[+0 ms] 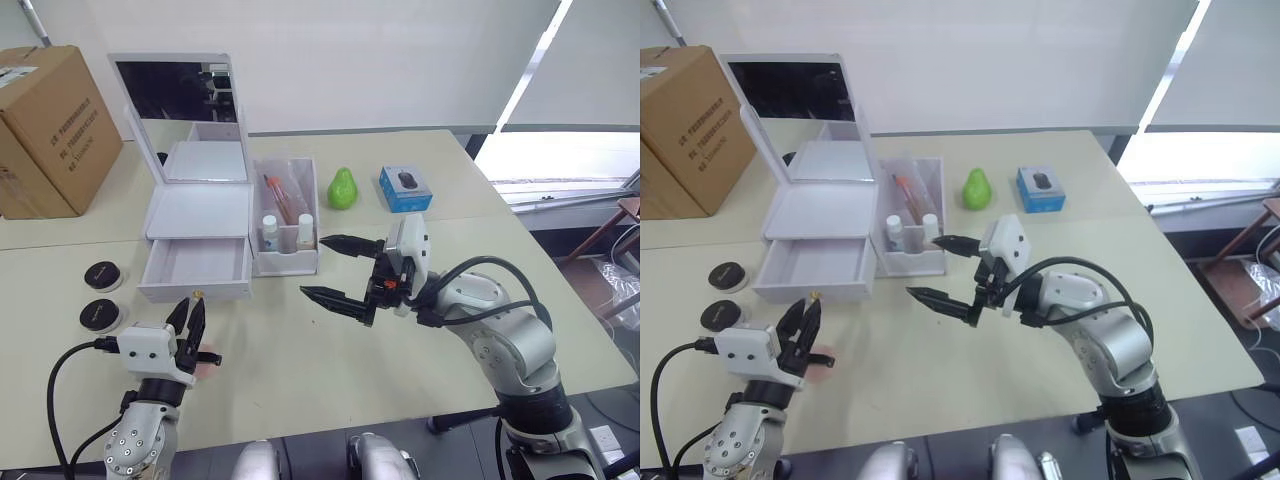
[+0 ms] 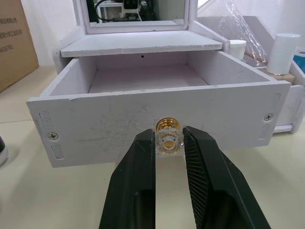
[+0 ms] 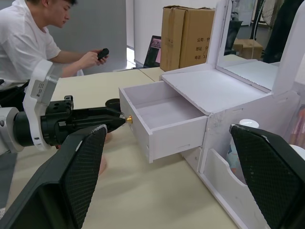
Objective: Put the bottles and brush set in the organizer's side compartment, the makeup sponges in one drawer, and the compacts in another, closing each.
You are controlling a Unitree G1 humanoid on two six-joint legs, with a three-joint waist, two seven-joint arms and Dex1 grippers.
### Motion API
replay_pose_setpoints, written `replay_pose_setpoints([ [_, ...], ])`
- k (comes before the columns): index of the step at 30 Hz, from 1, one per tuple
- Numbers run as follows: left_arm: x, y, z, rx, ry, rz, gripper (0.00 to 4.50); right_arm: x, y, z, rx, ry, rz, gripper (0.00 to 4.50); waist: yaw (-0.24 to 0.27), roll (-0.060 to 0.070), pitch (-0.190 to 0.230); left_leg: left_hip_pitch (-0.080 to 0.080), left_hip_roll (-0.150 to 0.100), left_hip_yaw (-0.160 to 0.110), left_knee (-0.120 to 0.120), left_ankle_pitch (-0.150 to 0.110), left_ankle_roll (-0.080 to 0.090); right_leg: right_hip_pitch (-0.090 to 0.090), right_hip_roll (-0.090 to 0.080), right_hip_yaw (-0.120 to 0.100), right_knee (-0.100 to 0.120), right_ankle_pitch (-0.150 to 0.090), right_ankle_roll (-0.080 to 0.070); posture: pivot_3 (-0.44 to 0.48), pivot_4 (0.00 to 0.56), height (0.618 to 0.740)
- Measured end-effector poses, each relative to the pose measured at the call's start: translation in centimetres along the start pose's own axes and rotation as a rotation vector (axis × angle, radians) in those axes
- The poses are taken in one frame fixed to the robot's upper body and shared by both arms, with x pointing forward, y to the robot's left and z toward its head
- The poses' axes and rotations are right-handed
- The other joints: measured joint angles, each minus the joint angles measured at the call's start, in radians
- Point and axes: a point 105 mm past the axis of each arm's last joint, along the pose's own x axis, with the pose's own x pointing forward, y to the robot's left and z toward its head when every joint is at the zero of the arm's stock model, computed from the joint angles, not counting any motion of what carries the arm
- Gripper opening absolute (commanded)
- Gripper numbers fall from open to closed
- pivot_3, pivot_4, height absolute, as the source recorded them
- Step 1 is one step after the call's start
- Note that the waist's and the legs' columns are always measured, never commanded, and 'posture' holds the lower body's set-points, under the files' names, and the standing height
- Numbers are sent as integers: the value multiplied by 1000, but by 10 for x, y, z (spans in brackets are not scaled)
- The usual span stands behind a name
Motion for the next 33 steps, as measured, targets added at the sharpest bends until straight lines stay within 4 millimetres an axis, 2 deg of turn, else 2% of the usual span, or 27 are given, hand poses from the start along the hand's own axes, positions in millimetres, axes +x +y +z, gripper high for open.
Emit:
replay_pose_setpoints([
  [16, -10, 11, -1, -3, -3, -14, 547, -1, 0, -1, 0, 9, 7, 4500, -5, 0, 0, 0, 0, 0, 0, 0, 0, -1, 0, 0, 0, 0, 0, 0, 150, 730],
  [17, -11, 12, -2, -8, -5, -14, 1303, -1, 0, -1, 0, 9, 7, 4500, -5, 0, 0, 0, 0, 0, -1, 0, 0, -1, 0, 0, 0, 0, 0, 0, 150, 730],
  [22, -22, 21, -19, -16, 51, -2, 2884, -1, 0, -1, -1, 9, 6, 4500, -5, -1, 1, 0, 0, 0, -1, 0, 0, -2, 0, 0, 0, 0, -1, 0, 150, 730],
  [27, -25, 26, -18, -20, 50, -22, 4485, -4, -1, -3, 0, 21, -1, 4500, -3, -1, 1, -2, 0, 0, 0, -2, -4, -2, -1, 0, -1, 0, -1, 0, 150, 730],
  [30, -30, 25, -12, -9, 73, -131, 4485, -15, -5, -9, 4, 53, -25, 4500, -3, -3, 1, -2, 0, 0, -1, -4, -6, -3, -1, -1, 0, 0, -1, 0, 150, 730],
  [31, -33, 32, -11, 9, 97, -161, 4485, -23, -9, -12, 7, 73, -48, 4500, -3, -3, 1, -2, 1, 0, -1, -4, -7, -3, -1, -1, 0, -1, -1, 0, 150, 730],
  [33, -40, 58, -7, 54, 159, -202, 4485, -44, -17, -21, 10, 129, -103, 4500, -3, -3, 2, -2, 1, 0, -1, -4, -7, -4, -1, -2, 0, -1, -2, 0, 150, 730],
])
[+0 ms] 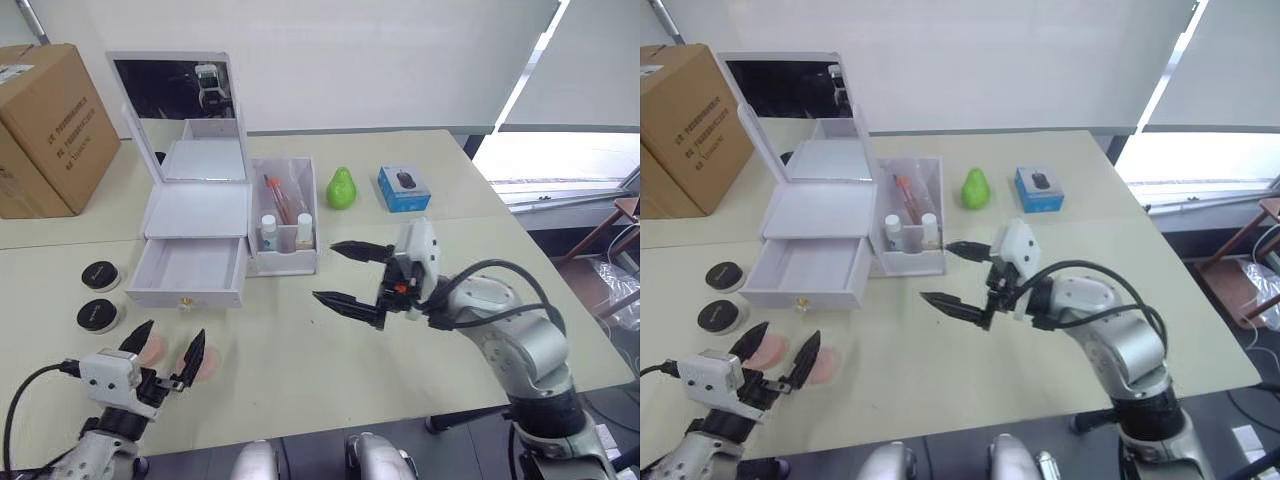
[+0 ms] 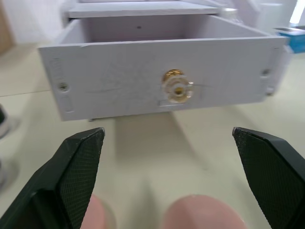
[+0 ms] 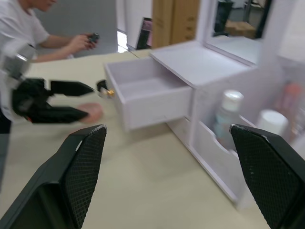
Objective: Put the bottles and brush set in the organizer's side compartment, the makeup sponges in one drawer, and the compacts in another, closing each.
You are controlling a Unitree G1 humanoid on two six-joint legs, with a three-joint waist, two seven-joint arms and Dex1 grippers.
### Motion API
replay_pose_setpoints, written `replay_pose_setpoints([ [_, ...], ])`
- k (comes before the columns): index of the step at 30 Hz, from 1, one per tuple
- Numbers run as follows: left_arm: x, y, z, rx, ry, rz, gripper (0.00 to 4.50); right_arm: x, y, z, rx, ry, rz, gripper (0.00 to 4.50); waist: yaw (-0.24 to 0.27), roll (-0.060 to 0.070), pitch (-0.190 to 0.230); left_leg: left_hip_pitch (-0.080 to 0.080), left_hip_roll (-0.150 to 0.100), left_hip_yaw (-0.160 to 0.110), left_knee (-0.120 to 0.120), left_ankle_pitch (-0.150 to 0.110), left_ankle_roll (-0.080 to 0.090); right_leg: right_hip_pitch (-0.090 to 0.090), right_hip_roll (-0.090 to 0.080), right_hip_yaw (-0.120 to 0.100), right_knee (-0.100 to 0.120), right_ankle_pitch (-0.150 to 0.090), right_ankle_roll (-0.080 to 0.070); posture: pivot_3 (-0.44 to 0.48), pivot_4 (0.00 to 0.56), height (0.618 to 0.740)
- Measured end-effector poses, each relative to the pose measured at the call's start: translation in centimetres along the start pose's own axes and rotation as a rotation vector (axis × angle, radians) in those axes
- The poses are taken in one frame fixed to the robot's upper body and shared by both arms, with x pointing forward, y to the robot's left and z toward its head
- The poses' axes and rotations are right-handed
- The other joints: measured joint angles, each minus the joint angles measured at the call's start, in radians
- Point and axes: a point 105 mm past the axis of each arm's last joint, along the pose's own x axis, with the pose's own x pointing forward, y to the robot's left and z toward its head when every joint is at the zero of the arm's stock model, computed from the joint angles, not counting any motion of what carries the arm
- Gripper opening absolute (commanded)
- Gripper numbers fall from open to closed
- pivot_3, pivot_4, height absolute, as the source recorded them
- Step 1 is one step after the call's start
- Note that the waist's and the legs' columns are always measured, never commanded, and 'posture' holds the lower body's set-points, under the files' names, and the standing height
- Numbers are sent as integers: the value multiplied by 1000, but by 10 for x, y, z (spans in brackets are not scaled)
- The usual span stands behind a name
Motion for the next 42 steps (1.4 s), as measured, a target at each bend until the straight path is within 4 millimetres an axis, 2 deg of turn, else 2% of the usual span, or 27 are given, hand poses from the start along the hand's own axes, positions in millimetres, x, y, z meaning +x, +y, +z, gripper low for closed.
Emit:
replay_pose_setpoints([
  [2, -17, 35, 5, 41, 90, -31, 4485, -25, -11, -13, 11, 59, -64, 4500, -1, 0, 1, 1, 0, 0, 0, 0, 0, 0, 0, -1, 0, 0, -1, 0, 150, 730],
  [5, -36, 79, 19, 79, 197, -76, 4485, -56, -24, -21, 7, 105, -138, 4500, 2, 0, 1, 2, 0, 0, 0, -1, -1, 0, -1, -1, -1, -1, -1, 0, 150, 730],
  [7, -53, 124, 33, 112, 278, -38, 4485, -86, -34, -29, -6, 155, -210, 4500, 7, 0, 2, 2, 0, 1, -1, -1, -2, -1, -1, -1, -1, -1, -2, 0, 150, 730],
  [9, -66, 159, 45, 123, 311, 16, 4485, -114, -42, -34, -7, 183, -284, 4500, 10, 2, 2, 4, -1, 2, -1, -8, -14, -1, -4, -2, -2, -1, -2, 0, 150, 730],
  [11, -70, 175, 51, 126, 313, 36, 4485, -130, -46, -36, -5, 185, -323, 4500, 11, 2, 3, 5, -1, 4, -2, -8, -14, -1, -6, -4, -1, -1, -2, 0, 150, 730],
  [15, -83, 204, 50, 142, 393, 94, 4485, -185, -48, -59, 54, 274, -448, 4500, 16, 2, 3, 6, 0, 11, -3, -8, -14, -2, -17, -15, -1, -1, -2, 0, 150, 730],
  [18, -89, 211, 38, 132, 453, 101, 4485, -224, -49, -74, 96, 308, -558, 4500, 15, 2, 3, 7, 0, 14, -3, -9, -15, -2, -22, -23, -2, -1, -1, 0, 150, 730],
  [21, -85, 211, 34, 132, 457, 89, 4485, -241, -49, -77, 95, 327, -602, 4500, 15, 2, 3, 7, 1, 15, -4, -12, -21, -3, -30, -34, -1, -1, -1, 0, 150, 730],
  [25, -76, 208, 38, 162, 446, 59, 4485, -235, -51, -71, 60, 313, -586, 4500, 12, 2, 3, 7, 2, 15, -4, -12, -21, -3, -32, -38, -1, -1, -1, 0, 150, 730],
  [28, -70, 199, 37, 185, 436, 20, 4485, -217, -54, -64, 25, 281, -548, 4500, 11, 3, 3, 8, 3, 16, -4, -12, -21, -2, -32, -39, 0, -1, 0, 0, 150, 730],
  [31, -72, 183, 28, 161, 411, 8, 4485, -193, -53, -61, 29, 250, -494, 4500, 8, 3, 3, 8, 3, 16, -4, -12, -20, -1, -32, -39, 0, 0, 0, 0, 150, 730],
  [33, -74, 166, 19, 121, 387, 5, 4485, -170, -50, -54, 36, 203, -439, 4500, 5, 3, 3, 8, 3, 17, -3, -12, -20, 1, -32, -38, 0, 0, 1, 0, 150, 730],
  [35, -75, 139, 12, 71, 339, 9, 4485, -135, -47, -34, 27, 115, -361, 4500, 0, 3, 3, 7, 4, 17, -3, -12, -20, 1, -32, -38, 0, 0, 1, 0, 150, 730],
  [39, -66, 92, 13, 13, 231, 56, 4485, -76, -36, 8, -8, -38, -206, 4500, 4, 0, 4, 8, 4, 16, -1, -12, -20, 0, -31, -38, 0, 1, 2, 0, 150, 730],
  [42, -61, 70, 13, -36, 131, 149, 4485, -40, -24, 24, -20, -77, -97, 4500, 21, -1, 4, 7, 2, 15, -1, -12, -20, 1, -31, -37, 0, 1, 2, 0, 150, 730],
])
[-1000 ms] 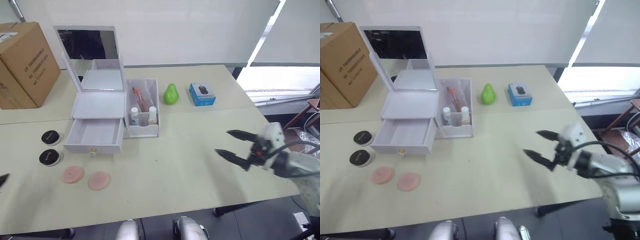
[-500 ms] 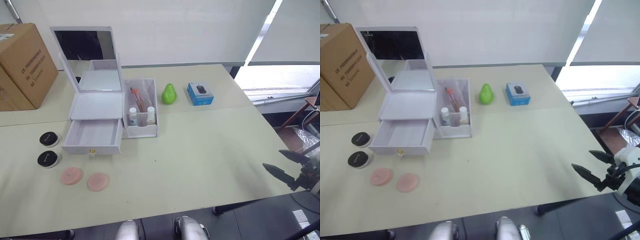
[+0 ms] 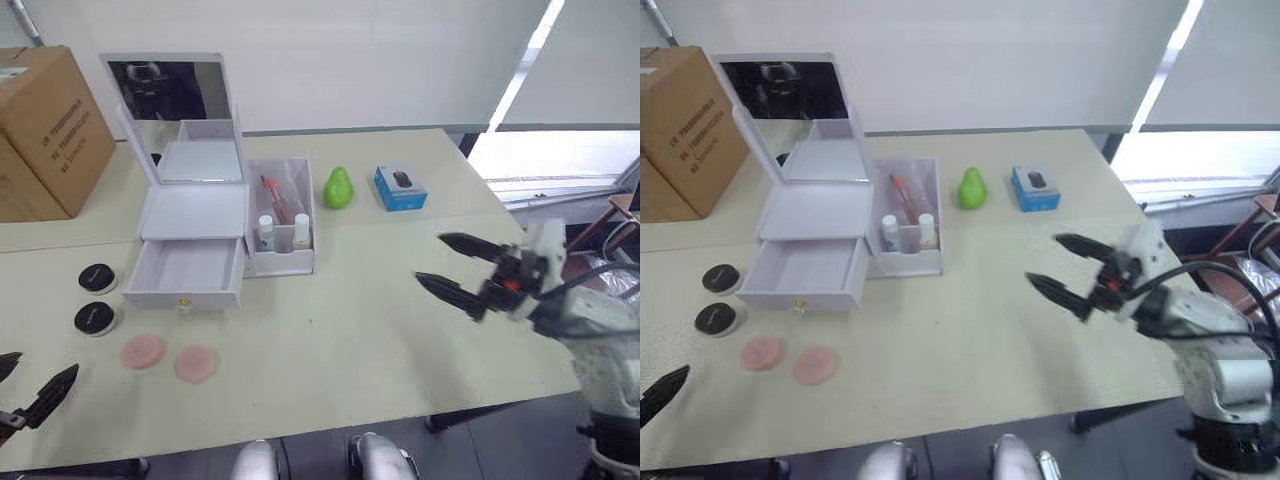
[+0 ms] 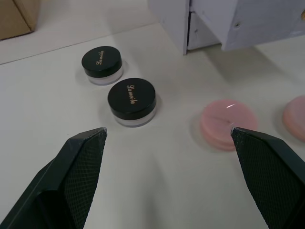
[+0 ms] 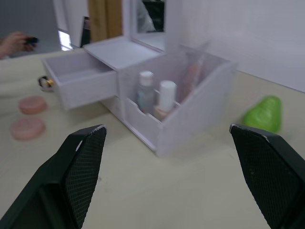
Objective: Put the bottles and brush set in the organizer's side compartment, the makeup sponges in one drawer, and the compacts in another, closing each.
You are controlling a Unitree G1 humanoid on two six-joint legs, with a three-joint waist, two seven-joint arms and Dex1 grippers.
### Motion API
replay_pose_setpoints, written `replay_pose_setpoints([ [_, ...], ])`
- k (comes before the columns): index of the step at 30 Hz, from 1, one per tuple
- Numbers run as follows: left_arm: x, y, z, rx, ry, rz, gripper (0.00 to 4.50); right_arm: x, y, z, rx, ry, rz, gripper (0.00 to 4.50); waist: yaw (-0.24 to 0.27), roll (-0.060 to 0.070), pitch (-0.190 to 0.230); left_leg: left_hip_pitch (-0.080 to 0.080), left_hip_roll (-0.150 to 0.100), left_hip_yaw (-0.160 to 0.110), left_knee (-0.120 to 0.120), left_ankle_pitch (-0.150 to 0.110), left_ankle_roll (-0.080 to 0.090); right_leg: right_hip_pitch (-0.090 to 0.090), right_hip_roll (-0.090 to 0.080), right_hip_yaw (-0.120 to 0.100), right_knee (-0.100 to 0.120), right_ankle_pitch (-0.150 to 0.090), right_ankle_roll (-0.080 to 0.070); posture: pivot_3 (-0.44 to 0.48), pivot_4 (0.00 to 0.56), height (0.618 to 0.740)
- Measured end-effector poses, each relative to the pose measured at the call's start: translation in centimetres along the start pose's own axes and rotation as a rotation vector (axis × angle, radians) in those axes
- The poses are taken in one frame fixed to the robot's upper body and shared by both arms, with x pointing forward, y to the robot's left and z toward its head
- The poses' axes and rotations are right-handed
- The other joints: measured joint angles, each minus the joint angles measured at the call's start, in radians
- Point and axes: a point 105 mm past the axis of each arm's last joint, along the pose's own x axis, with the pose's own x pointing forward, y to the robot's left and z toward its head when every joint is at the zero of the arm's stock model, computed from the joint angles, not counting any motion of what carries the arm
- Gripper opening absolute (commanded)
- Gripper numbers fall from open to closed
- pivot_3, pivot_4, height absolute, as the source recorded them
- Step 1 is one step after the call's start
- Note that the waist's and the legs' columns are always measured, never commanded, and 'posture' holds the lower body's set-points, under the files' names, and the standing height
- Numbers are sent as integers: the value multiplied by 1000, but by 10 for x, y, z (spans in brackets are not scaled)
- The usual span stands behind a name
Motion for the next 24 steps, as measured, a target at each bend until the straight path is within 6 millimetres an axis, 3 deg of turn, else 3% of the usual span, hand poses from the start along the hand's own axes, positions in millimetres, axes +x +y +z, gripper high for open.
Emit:
replay_pose_setpoints([
  [5, 0, -38, -25, -132, -55, 93, 4485, 38, 14, 11, 7, -28, 100, 4500, 3, -2, -1, -1, -2, -1, 5, 2, 4, 2, 2, 3, 0, 0, 0, 0, 150, 730],
  [9, 4, -72, -42, -173, -33, 64, 4485, 50, 19, 14, 24, -43, 120, 4500, 4, -6, -1, -2, -2, -3, 7, 4, 7, 2, 2, 4, 0, 0, 1, 0, 150, 730],
  [19, 25, -94, -39, -93, -23, -12, 4485, 59, 28, 6, 60, -24, 142, 4500, -1, -4, -1, -1, -2, -4, 6, 5, 9, 2, 4, 5, 0, 0, 1, 0, 150, 730],
  [24, 30, -103, -53, -87, 18, -57, 4485, 60, 28, 5, 71, -15, 128, 4500, -2, -4, -1, -1, -2, -4, 6, 5, 9, 1, 4, 5, 0, 0, 1, 0, 150, 730],
])
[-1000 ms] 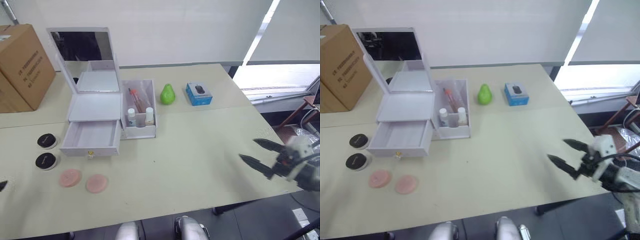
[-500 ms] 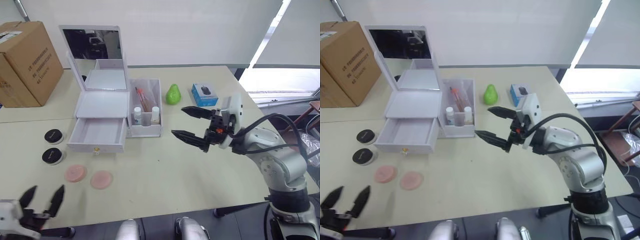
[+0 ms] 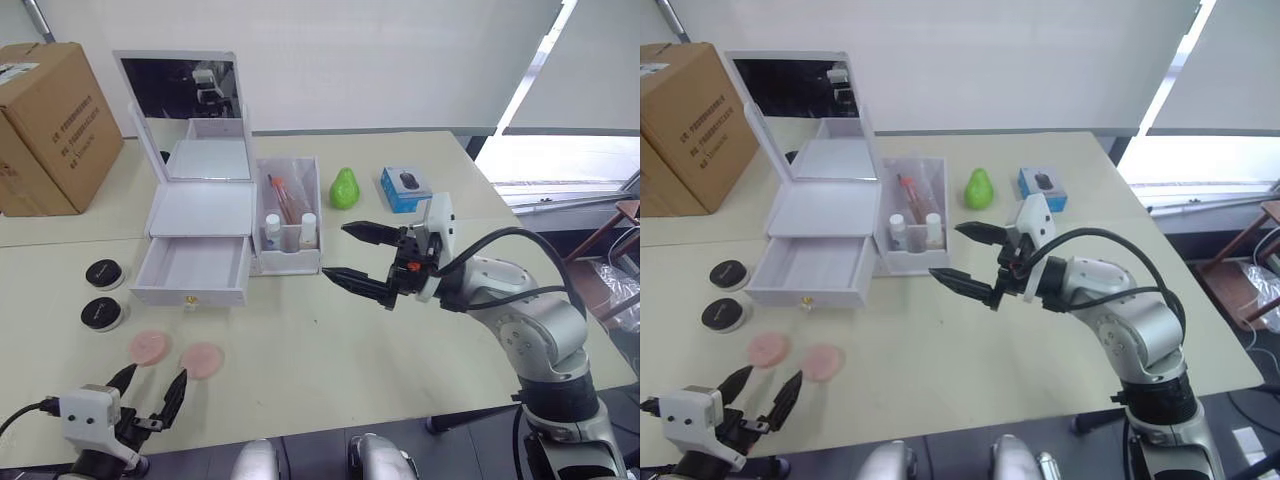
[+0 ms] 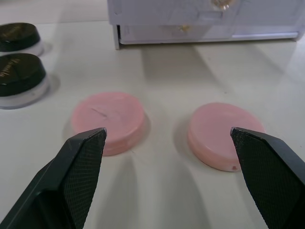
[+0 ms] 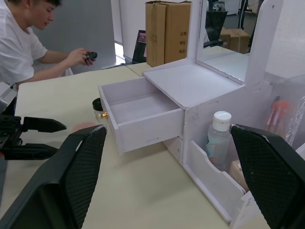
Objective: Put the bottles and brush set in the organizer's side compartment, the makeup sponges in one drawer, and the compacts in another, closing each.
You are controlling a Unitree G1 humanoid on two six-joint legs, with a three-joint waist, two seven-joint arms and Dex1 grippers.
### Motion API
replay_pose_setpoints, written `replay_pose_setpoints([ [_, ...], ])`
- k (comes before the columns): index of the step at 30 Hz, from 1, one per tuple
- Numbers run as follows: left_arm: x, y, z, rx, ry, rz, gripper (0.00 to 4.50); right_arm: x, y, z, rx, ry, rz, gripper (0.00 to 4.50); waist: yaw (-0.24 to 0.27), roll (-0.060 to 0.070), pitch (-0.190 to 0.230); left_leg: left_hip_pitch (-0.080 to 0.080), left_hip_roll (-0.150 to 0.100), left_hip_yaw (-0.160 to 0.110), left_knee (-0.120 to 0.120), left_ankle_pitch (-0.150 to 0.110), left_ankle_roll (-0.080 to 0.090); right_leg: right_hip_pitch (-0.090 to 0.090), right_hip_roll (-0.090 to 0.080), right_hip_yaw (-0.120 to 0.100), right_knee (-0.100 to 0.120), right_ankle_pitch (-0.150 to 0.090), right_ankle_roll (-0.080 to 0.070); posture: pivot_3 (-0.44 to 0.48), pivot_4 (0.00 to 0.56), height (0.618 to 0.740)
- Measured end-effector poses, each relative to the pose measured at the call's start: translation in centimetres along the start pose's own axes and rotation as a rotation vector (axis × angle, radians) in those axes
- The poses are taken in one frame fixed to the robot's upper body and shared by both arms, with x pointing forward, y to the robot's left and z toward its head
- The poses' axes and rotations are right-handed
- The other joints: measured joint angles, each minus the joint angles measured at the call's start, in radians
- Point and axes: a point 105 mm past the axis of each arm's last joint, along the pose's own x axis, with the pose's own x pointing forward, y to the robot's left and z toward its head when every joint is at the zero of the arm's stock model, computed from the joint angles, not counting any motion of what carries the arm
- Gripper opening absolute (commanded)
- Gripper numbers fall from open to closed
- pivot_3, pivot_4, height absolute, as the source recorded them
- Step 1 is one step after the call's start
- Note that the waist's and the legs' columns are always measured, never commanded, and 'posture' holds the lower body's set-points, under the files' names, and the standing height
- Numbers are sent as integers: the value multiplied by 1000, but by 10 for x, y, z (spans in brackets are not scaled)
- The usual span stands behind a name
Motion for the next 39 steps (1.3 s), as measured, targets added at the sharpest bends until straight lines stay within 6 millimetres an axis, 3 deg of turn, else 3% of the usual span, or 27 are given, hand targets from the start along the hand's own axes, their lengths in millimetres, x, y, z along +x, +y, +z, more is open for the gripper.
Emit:
replay_pose_setpoints([
  [5, 7, -5, -2, 0, 5, -19, 4485, 1, 4, 1, -9, 4, 13, 4500, 3, 2, 0, -2, 0, -1, 0, 0, 0, 2, -1, 0, 0, 0, 0, 0, 150, 729],
  [6, 11, -8, -1, 0, 1, -35, 4485, 1, 6, 1, -15, 9, 18, 4500, 2, 5, 2, -11, -6, -19, 1, 0, 1, 20, -10, -17, -3, 0, 2, 0, 150, 729],
  [9, 21, -17, 1, -7, 8, -83, 4485, 0, 8, -1, -31, 30, 29, 4500, -21, 16, 8, -18, -34, -66, 0, 1, 2, 39, -46, -71, 1, -8, 15, 0, 150, 729],
  [11, 25, -24, 4, -7, 9, -112, 4485, 1, 12, -2, -37, 32, 44, 4500, -24, 23, 10, -26, -63, -115, 0, 12, 18, 47, -56, -94, 3, -10, 29, 0, 150, 729],
  [13, 28, -29, 7, -4, 12, -136, 4485, 2, 14, -2, -35, 33, 48, 4500, -24, 31, 15, -27, -98, -173, -3, 20, 20, 47, -58, -99, 12, -26, 51, 0, 150, 729],
  [14, 29, -30, 7, -4, 18, -136, 4485, 2, 14, -2, -35, 33, 47, 4500, -8, 31, 14, -29, -95, -166, -6, 26, 9, 37, -50, -82, 18, -28, 48, 0, 150, 729],
  [15, 30, -30, 8, -5, 18, -136, 4485, 2, 14, -2, -34, 34, 46, 4500, 1, 32, 14, -31, -94, -164, -7, 26, 9, 34, -47, -78, 18, -28, 46, 0, 150, 729],
  [20, 43, -38, 12, 14, 27, -175, 4485, 2, 13, -3, -34, 37, 35, 4500, 12, 36, 17, -33, -91, -159, -7, 21, 1, 32, -44, -75, 16, -27, 32, 0, 150, 729],
  [28, 67, -46, 22, 51, 39, -220, 4485, 2, 12, -3, -35, 39, 26, 4500, 7, 35, 17, -31, -91, -157, -6, 28, 6, 33, -42, -68, 17, -24, 38, 0, 150, 729],
  [35, 71, -56, 16, 36, 87, -256, 4485, 2, 12, -2, -38, 39, 19, 4500, 5, 35, 17, -30, -91, -153, -7, 26, 2, 33, -41, -62, 17, -24, 38, 0, 150, 729],
  [39, 70, -56, 13, 25, 103, -254, 3582, 2, 11, -2, -38, 39, 13, 4500, 5, 35, 17, -30, -92, -151, -7, 26, 2, 33, -41, -60, 17, -24, 38, 0, 150, 729],
])
